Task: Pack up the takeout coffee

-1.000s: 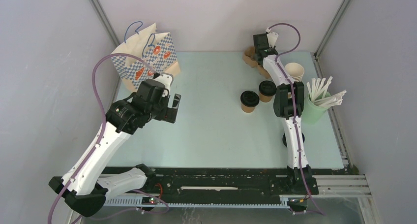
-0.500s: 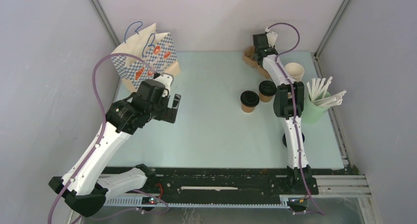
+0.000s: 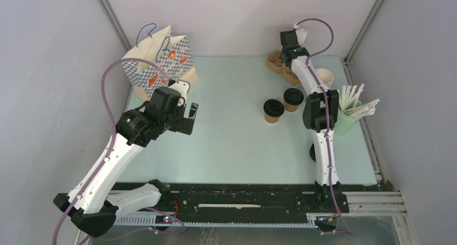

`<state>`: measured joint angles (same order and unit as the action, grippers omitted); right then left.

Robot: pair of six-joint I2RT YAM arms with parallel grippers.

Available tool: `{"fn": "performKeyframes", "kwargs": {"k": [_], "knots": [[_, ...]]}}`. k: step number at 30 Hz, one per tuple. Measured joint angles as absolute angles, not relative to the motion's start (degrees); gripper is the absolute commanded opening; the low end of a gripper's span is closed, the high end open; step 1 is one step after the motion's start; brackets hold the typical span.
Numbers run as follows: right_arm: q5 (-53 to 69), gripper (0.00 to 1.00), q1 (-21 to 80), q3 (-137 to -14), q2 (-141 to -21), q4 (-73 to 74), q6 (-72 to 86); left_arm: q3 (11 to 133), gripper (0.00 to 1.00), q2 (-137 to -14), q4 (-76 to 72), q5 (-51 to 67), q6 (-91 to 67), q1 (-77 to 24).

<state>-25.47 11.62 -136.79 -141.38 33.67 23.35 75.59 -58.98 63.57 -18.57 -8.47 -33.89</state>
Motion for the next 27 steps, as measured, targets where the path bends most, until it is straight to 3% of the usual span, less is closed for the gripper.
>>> {"fn": "performKeyframes", "kwargs": {"k": [1, 4, 9, 18, 27], "knots": [[-24.88, 0.06, 11.51, -136.59, -141.01, 33.71, 23.53, 75.59, 1.00, -58.98, 63.57, -18.55, -8.47, -33.87], [-21.19, 0.36, 10.90, -136.55, -140.88, 33.67, 23.79, 75.59, 1.00, -58.98, 63.57, -18.15, -8.47, -33.82], [-15.55, 0.56, 10.46, -136.49, -140.90, 35.09, 24.05, 75.59, 1.00, -58.98, 63.57, -17.69, -8.47, -33.76], [-4.71, 0.63, 10.22, -136.49, -141.56, 33.39, 20.40, 75.59, 1.00, -59.00, 63.57, -17.30, -8.49, -33.71], [6.83, 0.55, 9.56, -136.11, -144.09, 26.35, 9.34, 75.59, 1.00, -59.00, 63.94, -17.17, -8.47, -33.67]]}}
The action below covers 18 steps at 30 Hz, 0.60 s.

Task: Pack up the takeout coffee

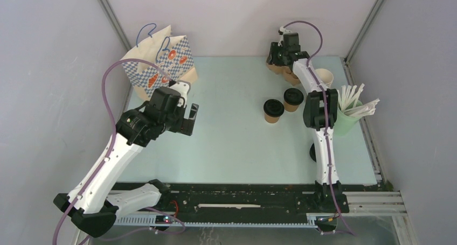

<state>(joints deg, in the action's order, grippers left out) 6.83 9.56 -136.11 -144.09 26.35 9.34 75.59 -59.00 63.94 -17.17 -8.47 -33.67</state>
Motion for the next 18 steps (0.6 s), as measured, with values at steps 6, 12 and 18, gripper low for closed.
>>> {"fn": "performKeyframes", "kwargs": {"k": [6, 12, 18], "knots": [[12.80, 0.50, 8.32, -136.11, -146.36, 24.51, 7.09, 75.66, 1.00, -59.11, 64.51, -16.43, -8.47, -33.65], [14.15, 0.46, 7.86, -136.14, -146.82, 24.14, 5.91, 75.99, 1.00, -59.37, 64.79, -16.14, -8.49, -33.61], [14.09, 0.59, 7.51, -136.14, -147.59, 23.64, 5.21, 75.99, 1.00, -59.40, 64.90, -16.05, -8.49, -33.61]]}}
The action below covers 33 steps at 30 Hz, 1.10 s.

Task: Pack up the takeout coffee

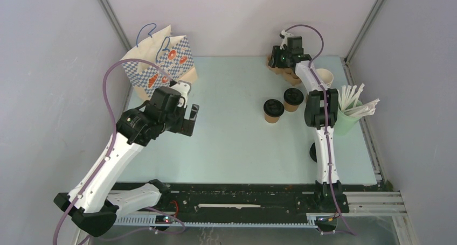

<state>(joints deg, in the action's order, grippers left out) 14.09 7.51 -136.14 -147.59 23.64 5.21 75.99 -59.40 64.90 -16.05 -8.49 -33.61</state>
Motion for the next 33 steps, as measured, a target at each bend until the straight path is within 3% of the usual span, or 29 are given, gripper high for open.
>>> {"fn": "performKeyframes", "kwargs": {"k": [3, 9, 15, 21, 26, 33], "knots": [[14.31, 0.58, 7.46, -137.25, -148.68, 23.40, 4.73, 75.99, 1.00, -59.51, 64.93, -16.05, -8.49, -33.61], [15.70, 0.45, 6.98, -138.37, -149.75, 22.92, 5.17, 76.09, 1.00, -59.88, 65.10, -16.03, -8.47, -33.61], [19.07, 0.50, 5.91, -138.37, -149.88, 21.43, 7.88, 77.12, 1.00, -60.10, 65.36, -16.03, -8.45, -33.61], [21.21, 0.45, 5.15, -138.37, -149.93, 20.12, 10.26, 77.49, 1.00, -60.20, 65.41, -16.03, -8.36, -33.61], [22.02, 0.51, 4.95, -138.37, -149.95, 19.86, 11.05, 77.49, 1.00, -60.45, 65.47, -16.03, -7.94, -33.61], [21.98, 0.50, 4.97, -138.93, -150.71, 20.21, 11.00, 77.49, 1.00, -60.66, 65.56, -15.99, -7.49, -33.61]]}}
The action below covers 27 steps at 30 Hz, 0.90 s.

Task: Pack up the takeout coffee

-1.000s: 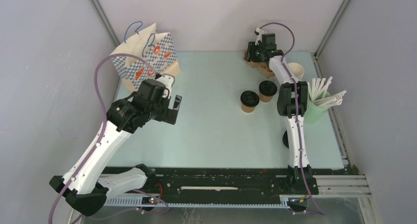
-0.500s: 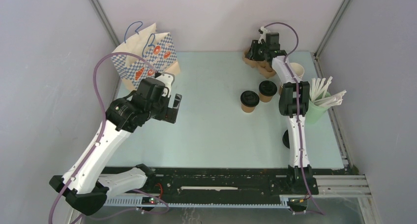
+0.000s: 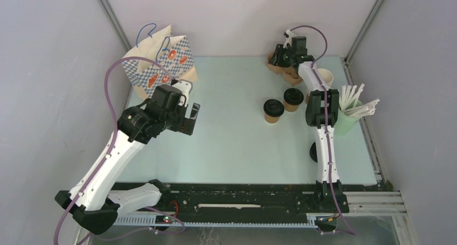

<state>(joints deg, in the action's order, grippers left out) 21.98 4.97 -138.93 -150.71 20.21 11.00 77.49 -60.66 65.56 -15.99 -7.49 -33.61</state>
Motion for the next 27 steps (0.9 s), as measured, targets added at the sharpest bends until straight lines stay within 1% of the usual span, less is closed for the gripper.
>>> {"fn": "performKeyframes", "kwargs": {"k": [6, 13, 16, 21, 27], "knots": [[21.78, 0.41, 5.08, -139.52, -151.17, 20.80, 10.76, 77.49, 1.00, -60.71, 65.73, -15.81, -7.49, -33.61], [21.67, 0.25, 5.10, -139.79, -151.20, 20.73, 10.63, 77.49, 1.00, -60.75, 65.76, -15.77, -7.49, -33.61], [21.58, 0.16, 5.02, -139.79, -151.17, 20.47, 10.76, 77.49, 1.00, -60.75, 65.76, -15.77, -7.49, -33.61], [21.69, 0.11, 4.84, -139.15, -150.80, 19.73, 10.90, 77.49, 1.00, -60.75, 65.76, -15.77, -7.49, -33.61], [22.02, 0.02, 4.67, -136.57, -148.42, 19.46, 10.81, 77.49, 1.00, -60.75, 65.73, -15.79, -7.49, -33.61]]}}
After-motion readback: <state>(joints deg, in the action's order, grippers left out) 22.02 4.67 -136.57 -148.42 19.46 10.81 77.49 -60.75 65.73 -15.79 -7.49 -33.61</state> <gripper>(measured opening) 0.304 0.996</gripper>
